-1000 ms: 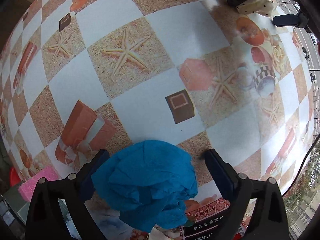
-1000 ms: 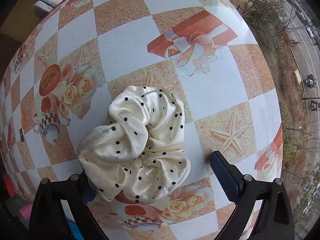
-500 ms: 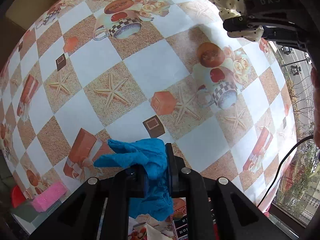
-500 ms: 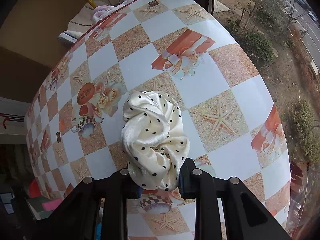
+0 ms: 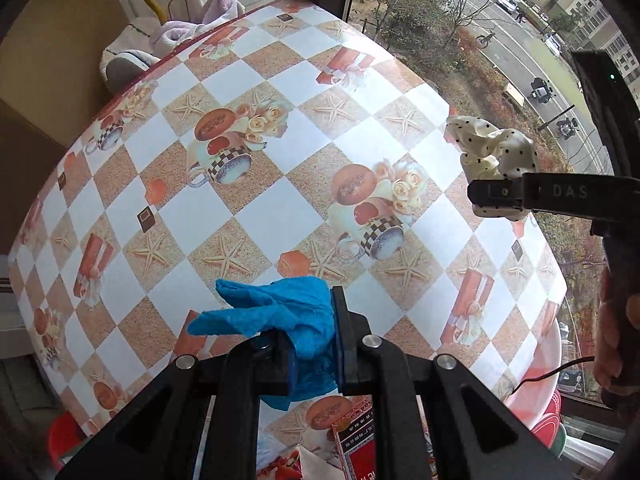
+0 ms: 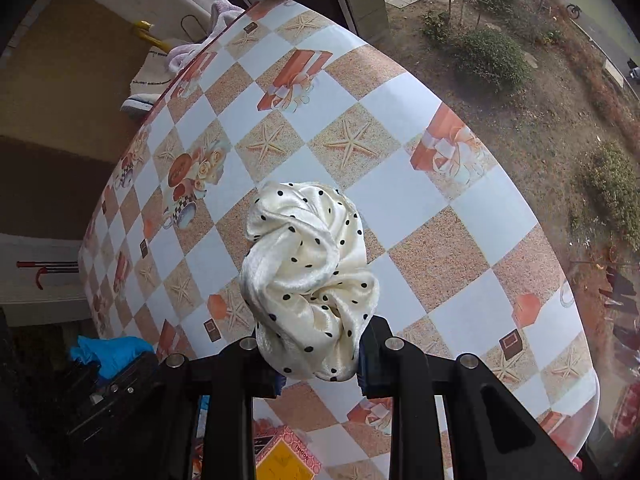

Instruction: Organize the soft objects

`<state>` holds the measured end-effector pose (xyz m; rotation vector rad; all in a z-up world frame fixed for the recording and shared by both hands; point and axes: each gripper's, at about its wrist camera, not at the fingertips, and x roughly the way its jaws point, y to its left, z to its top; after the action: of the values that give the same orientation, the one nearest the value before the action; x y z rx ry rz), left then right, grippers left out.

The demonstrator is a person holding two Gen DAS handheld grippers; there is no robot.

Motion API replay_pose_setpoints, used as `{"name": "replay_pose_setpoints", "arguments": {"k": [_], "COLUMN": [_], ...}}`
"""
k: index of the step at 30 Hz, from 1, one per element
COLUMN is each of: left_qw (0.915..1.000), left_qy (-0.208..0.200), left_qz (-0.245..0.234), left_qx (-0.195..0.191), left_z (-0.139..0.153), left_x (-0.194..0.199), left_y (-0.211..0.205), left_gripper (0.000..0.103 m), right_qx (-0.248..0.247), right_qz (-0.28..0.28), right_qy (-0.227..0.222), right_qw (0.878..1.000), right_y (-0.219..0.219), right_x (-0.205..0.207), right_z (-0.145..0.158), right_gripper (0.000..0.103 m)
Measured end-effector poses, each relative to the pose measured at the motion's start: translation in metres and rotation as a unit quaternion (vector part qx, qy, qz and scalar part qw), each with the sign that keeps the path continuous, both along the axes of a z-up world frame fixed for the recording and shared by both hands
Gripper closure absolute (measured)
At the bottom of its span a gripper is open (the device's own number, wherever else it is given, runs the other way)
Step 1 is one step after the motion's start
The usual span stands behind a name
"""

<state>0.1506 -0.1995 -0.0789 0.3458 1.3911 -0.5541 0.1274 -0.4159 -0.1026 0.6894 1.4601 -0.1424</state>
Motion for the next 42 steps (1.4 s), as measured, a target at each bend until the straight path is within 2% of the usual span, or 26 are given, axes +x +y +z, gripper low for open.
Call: {"name": "replay_pose_setpoints", "arguments": {"k": [6, 12, 18, 24, 28, 34, 38, 42], "left_qw": [0.9985, 0.9924, 0.9818, 0.9667, 0.9584, 0.9519, 0.9524, 0.9566], "left_qy": [-0.023, -0.035, -0.044, -0.053, -0.05, -0.04, -0.033, -0.03], "left_qz": [-0.042, -0.102, -0.166, -0.23, -0.263, -0.289, -0.291, -0.28], "left_qx": [-0.028, -0.058, -0.081, -0.098, -0.099, -0.095, -0.085, -0.073], "left_z": [0.033, 0.067, 0.093, 0.114, 0.117, 0.113, 0.106, 0.098], "left_x": [-0.03, -0.072, -0.124, -0.182, -0.215, -0.251, -0.265, -0.272], "left_y": [-0.022, -0.048, -0.064, -0.067, -0.059, -0.033, -0.009, 0.02], "left_gripper": [0.088, 0.088, 0.088, 0.088, 0.088, 0.088, 0.088, 0.088], "right_qx": [0.006, 0.014, -0.004, -0.049, -0.06, -0.064, -0.056, -0.051], "right_qz": [-0.04, -0.079, -0.105, -0.087, -0.087, -0.071, -0.045, -0.018], "right_qy": [0.003, 0.005, 0.012, 0.015, 0.022, 0.036, 0.049, 0.065], "right_qw": [0.999, 0.997, 0.994, 0.995, 0.994, 0.995, 0.996, 0.996], "right_y": [-0.003, 0.0, 0.001, 0.012, 0.021, 0.043, 0.065, 0.09], "right_x": [-0.048, -0.097, -0.138, -0.171, -0.194, -0.222, -0.238, -0.253], "right_z": [0.025, 0.046, 0.065, 0.084, 0.088, 0.088, 0.083, 0.076], "right_gripper": [0.076, 0.076, 0.076, 0.076, 0.076, 0.076, 0.076, 0.076]}}
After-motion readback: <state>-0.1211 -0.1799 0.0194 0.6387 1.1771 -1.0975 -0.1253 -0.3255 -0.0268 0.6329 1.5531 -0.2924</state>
